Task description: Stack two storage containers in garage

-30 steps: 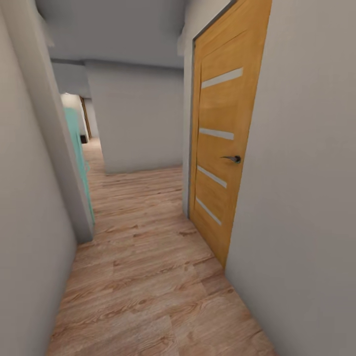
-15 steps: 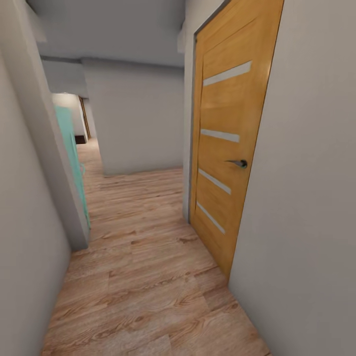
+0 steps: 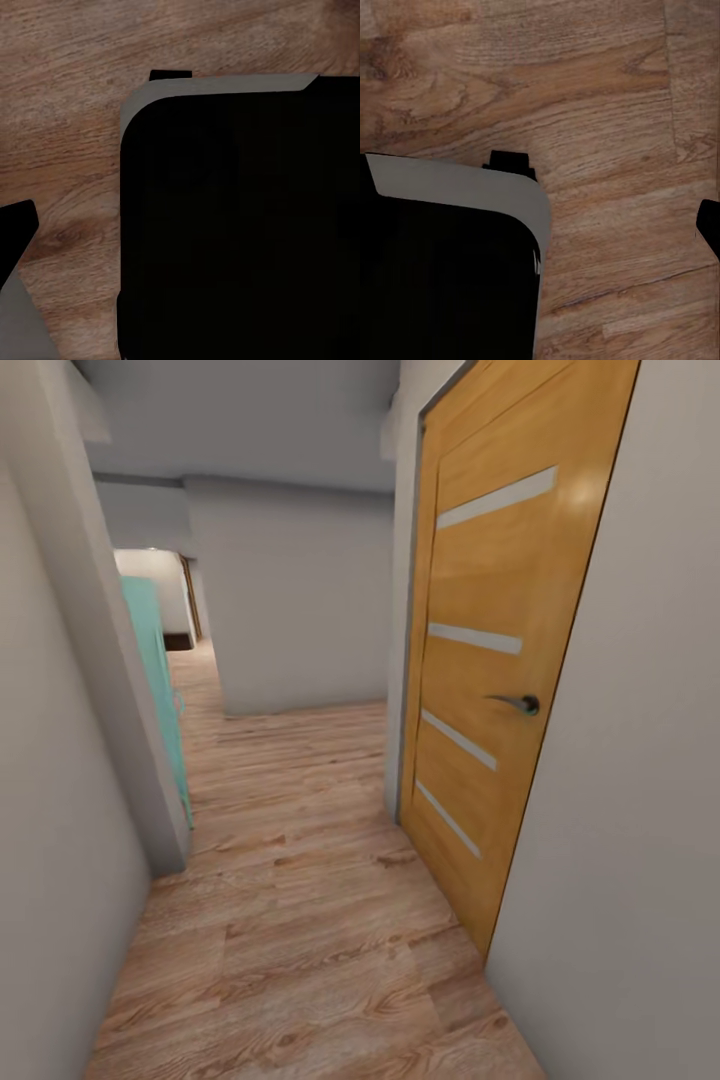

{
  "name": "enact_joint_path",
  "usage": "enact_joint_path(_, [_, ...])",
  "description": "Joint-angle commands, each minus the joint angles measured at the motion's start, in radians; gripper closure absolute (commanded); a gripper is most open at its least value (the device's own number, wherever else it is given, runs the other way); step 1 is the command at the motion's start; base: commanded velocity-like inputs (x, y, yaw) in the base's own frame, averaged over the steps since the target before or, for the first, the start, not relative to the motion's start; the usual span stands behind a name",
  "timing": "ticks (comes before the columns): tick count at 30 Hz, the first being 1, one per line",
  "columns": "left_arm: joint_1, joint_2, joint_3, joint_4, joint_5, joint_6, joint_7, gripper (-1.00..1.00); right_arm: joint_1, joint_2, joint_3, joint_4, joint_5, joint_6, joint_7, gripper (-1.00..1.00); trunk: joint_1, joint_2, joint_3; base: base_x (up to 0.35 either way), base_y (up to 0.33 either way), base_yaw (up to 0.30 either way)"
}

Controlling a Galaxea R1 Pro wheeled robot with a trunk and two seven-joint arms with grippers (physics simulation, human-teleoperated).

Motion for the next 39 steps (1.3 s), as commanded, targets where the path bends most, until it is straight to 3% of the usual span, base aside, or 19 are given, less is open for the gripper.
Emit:
enact_joint_path(1, [0.000, 0.000, 0.001, 0.000, 0.002, -0.002, 0.000, -1.00, -0.001, 0.000, 0.008, 0.003, -0.008, -0.005, 0.000, -1.00, 0.001, 0.000, -0.001, 0.294, 0.000, 0.263])
enact_joint_path(19, [0.000, 0.000, 0.001, 0.000, 0.002, -0.001, 0.000, -1.00, -0.001, -0.001, 0.008, 0.003, -0.008, -0.008, 0.000, -1.00, 0.001, 0.000, -0.001, 0.299, 0.000, 0.262])
enact_joint_path(39, [0.000, 0.000, 0.001, 0.000, 0.002, 0.000, 0.000, -1.00, -0.001, -0.004, 0.007, 0.003, -0.008, -0.013, 0.000, -1.00, 0.001, 0.000, -0.001, 0.320, 0.000, 0.021])
